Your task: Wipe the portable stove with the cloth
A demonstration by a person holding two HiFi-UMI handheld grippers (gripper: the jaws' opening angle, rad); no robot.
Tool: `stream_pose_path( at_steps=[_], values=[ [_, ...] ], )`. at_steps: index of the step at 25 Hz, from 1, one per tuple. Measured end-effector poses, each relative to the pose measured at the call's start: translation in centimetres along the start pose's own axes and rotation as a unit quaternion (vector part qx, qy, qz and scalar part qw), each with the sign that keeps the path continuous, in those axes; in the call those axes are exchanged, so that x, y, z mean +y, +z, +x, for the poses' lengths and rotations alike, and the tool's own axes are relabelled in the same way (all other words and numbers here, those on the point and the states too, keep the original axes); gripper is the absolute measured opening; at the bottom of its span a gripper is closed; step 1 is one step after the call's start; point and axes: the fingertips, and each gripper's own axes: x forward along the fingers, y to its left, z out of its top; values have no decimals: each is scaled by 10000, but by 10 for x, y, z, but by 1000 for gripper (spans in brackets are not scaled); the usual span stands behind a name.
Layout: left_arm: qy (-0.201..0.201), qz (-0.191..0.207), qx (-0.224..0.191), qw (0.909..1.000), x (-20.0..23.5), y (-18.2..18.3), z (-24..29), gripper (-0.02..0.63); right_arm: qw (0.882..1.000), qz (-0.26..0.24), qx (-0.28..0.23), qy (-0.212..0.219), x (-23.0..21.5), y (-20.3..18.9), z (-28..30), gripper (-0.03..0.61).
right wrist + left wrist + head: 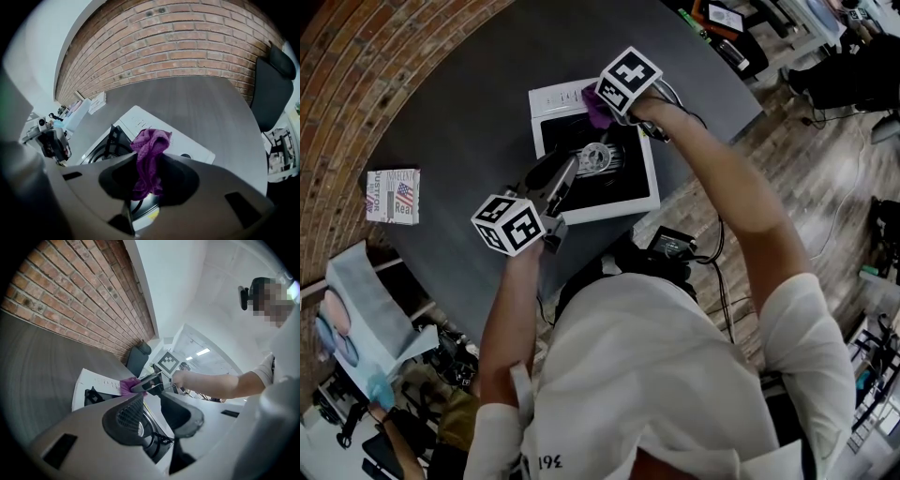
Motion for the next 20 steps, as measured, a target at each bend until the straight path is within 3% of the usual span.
stream_pose_path(
  at_steps=[11, 20],
  values=[
    [-44, 57, 88, 9999, -7, 1, 8, 114, 9994, 125, 9, -314, -29, -10, -14, 117],
    [-88, 100, 174, 9998, -10, -1, 14, 115, 9950, 328, -281, -904, -65, -15, -30, 117]
  ],
)
